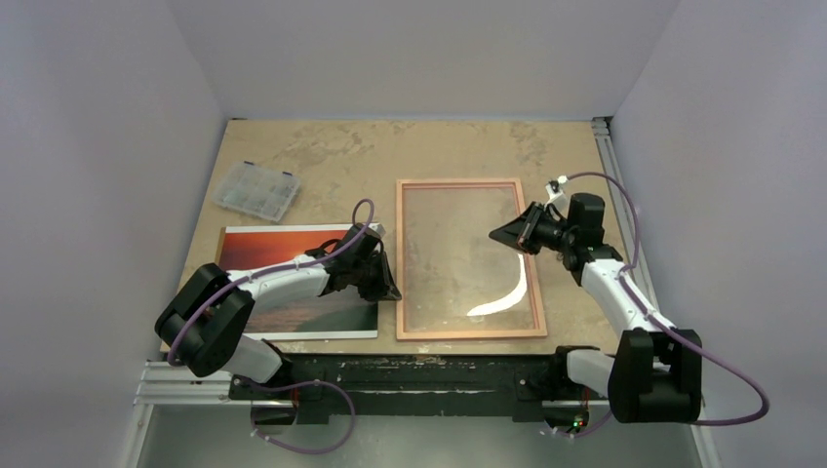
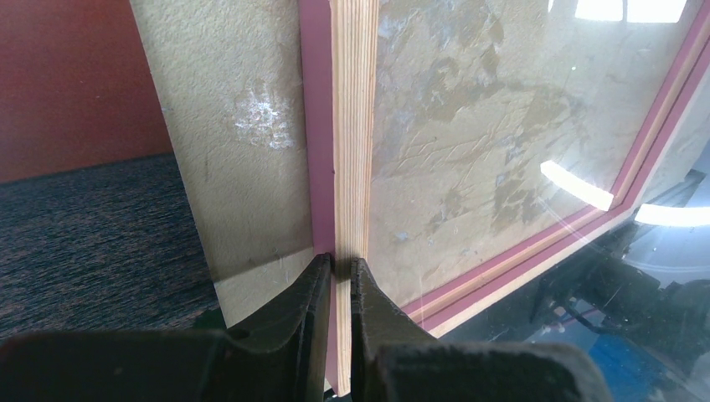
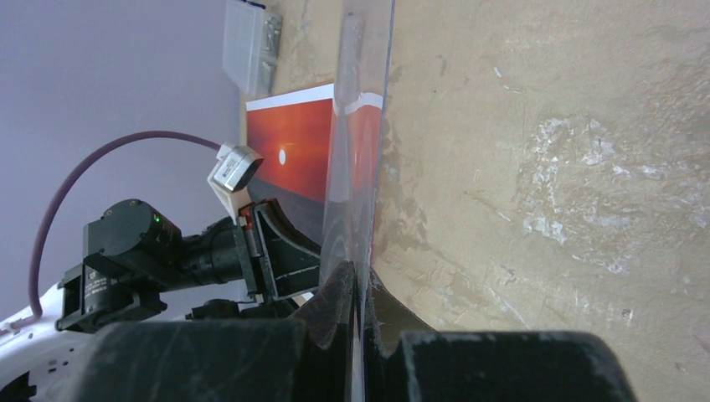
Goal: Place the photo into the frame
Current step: Place the photo frame item in the photo frame.
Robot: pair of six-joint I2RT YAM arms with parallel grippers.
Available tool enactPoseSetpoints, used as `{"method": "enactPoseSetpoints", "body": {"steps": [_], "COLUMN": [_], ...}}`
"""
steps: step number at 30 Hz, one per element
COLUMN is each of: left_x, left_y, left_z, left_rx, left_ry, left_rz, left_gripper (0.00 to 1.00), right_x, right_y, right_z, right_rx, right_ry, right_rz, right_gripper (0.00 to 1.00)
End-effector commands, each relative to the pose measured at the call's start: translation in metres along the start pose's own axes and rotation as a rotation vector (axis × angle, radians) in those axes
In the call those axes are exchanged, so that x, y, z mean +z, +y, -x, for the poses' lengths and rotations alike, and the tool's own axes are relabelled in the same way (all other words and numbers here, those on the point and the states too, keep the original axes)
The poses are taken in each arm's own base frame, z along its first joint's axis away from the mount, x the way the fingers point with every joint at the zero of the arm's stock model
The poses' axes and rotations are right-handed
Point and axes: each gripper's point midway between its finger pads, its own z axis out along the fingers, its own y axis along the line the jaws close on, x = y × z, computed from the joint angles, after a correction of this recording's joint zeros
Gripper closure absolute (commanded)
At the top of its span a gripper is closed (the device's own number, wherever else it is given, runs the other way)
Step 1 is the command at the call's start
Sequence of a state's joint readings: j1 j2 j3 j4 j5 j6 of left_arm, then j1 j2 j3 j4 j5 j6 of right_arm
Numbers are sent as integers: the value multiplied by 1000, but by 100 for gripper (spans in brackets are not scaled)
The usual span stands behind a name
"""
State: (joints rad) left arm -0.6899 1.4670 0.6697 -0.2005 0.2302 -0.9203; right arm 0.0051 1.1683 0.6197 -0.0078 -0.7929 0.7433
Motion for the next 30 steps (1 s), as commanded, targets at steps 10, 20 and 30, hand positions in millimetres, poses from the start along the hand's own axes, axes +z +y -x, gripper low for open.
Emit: {"method": "enactPoseSetpoints", "body": {"steps": [10, 20, 30], "left_x": [21, 21, 20], "left_y": [37, 37, 36], "left_z": [-30, -31, -32], "left_rx": [47, 56, 66], "left_ry": [72, 80, 80], "left_rz": [146, 156, 167], "left_gripper": [100, 100, 100], "right_x": [-2, 2, 0], "right_y": [-15, -18, -22], "right_z": [-15, -12, -9], "right_rx": [-63, -91, -128], "right_ry": [56, 64, 77], "right_rz": [-70, -64, -108], "right_gripper": [100, 100, 100]}}
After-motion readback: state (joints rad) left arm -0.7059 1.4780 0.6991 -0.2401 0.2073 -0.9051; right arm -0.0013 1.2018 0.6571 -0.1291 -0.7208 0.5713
